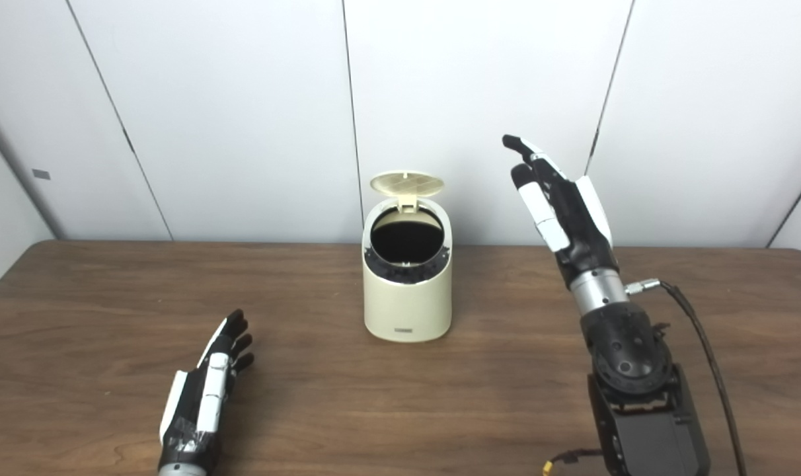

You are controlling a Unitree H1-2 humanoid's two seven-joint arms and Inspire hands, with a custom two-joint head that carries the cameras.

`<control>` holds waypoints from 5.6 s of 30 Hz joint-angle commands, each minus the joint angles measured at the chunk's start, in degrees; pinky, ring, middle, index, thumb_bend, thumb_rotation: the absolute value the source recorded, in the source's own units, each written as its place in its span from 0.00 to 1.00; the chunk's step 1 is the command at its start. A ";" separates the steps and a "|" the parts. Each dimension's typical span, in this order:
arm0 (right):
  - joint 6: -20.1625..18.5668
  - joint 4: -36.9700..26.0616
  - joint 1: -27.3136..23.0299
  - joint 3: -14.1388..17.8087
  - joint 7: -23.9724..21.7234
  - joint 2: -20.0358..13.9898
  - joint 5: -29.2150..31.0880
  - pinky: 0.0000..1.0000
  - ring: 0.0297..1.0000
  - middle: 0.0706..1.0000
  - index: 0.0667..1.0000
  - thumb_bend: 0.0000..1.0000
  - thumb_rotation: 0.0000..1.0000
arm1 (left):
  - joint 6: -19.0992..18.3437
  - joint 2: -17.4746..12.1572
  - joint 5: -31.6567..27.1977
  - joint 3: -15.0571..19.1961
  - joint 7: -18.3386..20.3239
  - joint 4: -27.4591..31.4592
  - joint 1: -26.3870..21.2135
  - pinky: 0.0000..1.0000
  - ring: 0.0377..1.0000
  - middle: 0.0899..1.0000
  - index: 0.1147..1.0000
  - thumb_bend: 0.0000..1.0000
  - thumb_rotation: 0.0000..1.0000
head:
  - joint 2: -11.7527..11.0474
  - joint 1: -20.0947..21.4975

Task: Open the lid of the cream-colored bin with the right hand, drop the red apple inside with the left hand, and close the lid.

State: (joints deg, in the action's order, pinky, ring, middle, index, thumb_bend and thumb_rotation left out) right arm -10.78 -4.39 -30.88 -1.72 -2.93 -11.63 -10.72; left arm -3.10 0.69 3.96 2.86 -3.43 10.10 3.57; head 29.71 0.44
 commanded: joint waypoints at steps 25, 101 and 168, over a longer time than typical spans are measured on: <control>1.52 6.35 -10.64 -7.99 -0.05 -1.21 -14.95 0.94 1.00 0.96 0.68 0.52 1.00 | 2.07 2.05 -5.30 -0.59 0.24 1.81 0.24 0.91 0.93 0.94 0.94 0.57 1.00 | -0.07 -0.81; 7.65 0.50 1.53 -14.94 -5.18 -5.18 -29.29 1.00 1.00 1.00 0.78 0.53 1.00 | 1.06 3.97 -6.18 -1.68 -0.21 2.47 -1.37 0.95 0.94 0.95 0.96 0.57 0.93 | 2.56 -3.49; 3.17 -16.28 5.80 -11.78 -17.74 -5.27 -28.76 1.00 1.00 1.00 0.98 0.65 1.00 | -1.10 3.80 -4.16 -2.17 -0.45 3.81 -1.23 1.00 0.94 0.94 0.93 0.56 0.88 | 2.23 -3.71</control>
State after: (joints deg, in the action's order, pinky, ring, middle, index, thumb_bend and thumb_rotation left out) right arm -8.44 -18.41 -24.63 -14.60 -22.29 -16.97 -40.28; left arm -5.16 4.78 -0.04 0.56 -4.02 12.78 3.24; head 31.90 -3.25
